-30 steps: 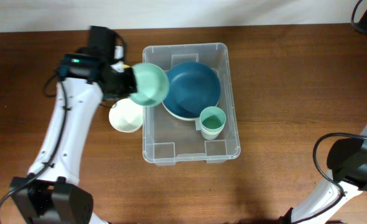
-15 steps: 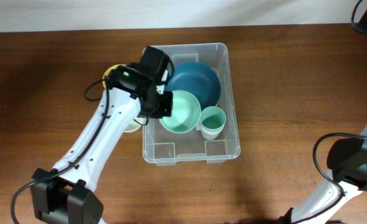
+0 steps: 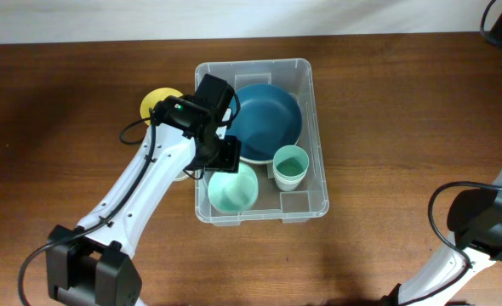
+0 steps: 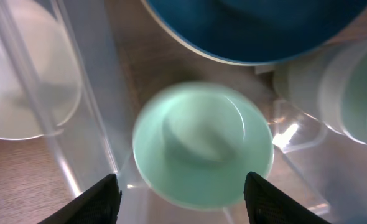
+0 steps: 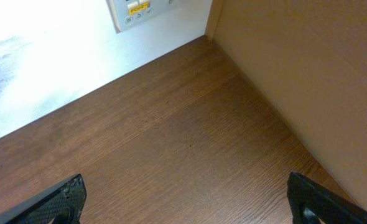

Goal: Pack container
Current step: 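Lift the mint-green bowl and lower it into the bin front, then release and move the left gripper to the white bowl rim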

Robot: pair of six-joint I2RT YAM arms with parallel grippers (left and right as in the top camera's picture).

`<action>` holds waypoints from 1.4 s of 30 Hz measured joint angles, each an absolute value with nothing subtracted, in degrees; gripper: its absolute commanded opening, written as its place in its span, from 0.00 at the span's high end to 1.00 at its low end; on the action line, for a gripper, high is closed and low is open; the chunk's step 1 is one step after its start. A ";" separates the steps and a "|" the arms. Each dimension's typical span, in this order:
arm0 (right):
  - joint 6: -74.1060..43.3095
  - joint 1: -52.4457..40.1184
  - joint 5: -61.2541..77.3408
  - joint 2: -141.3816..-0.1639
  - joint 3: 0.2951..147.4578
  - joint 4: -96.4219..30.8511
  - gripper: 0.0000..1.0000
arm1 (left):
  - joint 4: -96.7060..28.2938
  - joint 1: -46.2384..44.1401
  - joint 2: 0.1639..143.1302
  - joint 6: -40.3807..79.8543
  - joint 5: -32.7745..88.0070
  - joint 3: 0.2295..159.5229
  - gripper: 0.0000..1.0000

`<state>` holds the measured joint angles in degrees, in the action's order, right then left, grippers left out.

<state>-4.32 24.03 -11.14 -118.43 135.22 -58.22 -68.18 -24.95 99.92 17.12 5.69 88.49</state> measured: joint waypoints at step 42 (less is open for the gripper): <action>-4.29 24.03 -11.16 -118.43 135.22 -58.22 0.01 | -54.78 0.62 114.98 17.21 0.10 80.75 0.53</action>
